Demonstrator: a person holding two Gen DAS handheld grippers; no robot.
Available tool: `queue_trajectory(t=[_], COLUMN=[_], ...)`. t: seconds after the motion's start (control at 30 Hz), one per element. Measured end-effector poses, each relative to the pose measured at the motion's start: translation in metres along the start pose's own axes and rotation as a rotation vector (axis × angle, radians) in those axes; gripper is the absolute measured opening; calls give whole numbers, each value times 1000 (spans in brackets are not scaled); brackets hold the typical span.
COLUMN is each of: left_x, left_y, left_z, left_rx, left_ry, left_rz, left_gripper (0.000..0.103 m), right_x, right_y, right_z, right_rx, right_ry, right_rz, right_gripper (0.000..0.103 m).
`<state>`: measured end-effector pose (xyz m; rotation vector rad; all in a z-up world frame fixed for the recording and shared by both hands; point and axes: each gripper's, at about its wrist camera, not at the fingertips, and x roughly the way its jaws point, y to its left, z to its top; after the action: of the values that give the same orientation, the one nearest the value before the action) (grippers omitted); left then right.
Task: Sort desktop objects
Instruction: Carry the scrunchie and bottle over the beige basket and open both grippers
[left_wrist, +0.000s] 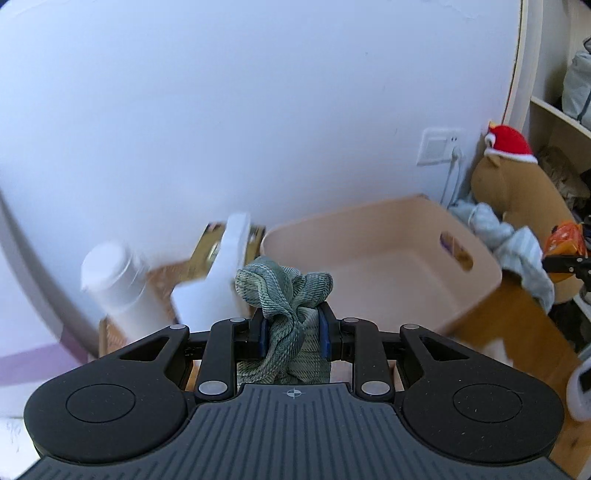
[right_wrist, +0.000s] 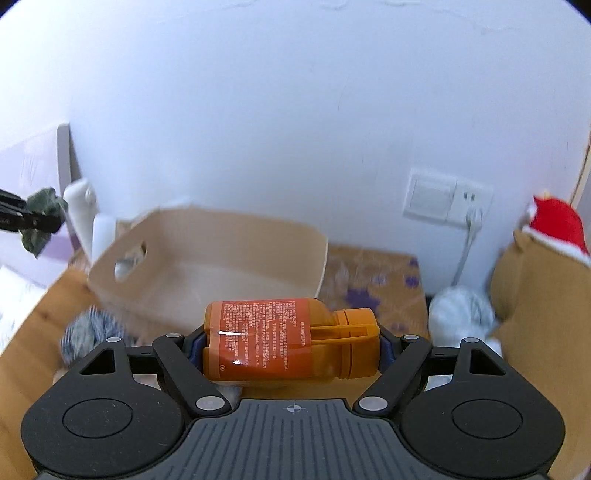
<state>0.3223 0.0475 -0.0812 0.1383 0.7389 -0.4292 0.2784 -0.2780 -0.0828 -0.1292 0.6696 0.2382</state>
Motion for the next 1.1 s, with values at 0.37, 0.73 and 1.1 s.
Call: queue_trajectory(t=[0.37, 0.73, 1.1], left_x=[72, 153, 173], left_y=[-42, -67, -69], left_z=[22, 4, -9], left_rx=[-23, -41, -49], left_ry=[117, 343, 443], left_rz=[16, -6, -22], left_gripper=[26, 26, 37], right_x=[65, 145, 161], right_y=[19, 44, 58], right_z=[27, 10, 4], right_rx=[-25, -21, -71], right_ry=[29, 221, 297], right_rz=[57, 58, 40], right_gripper=[79, 79, 79])
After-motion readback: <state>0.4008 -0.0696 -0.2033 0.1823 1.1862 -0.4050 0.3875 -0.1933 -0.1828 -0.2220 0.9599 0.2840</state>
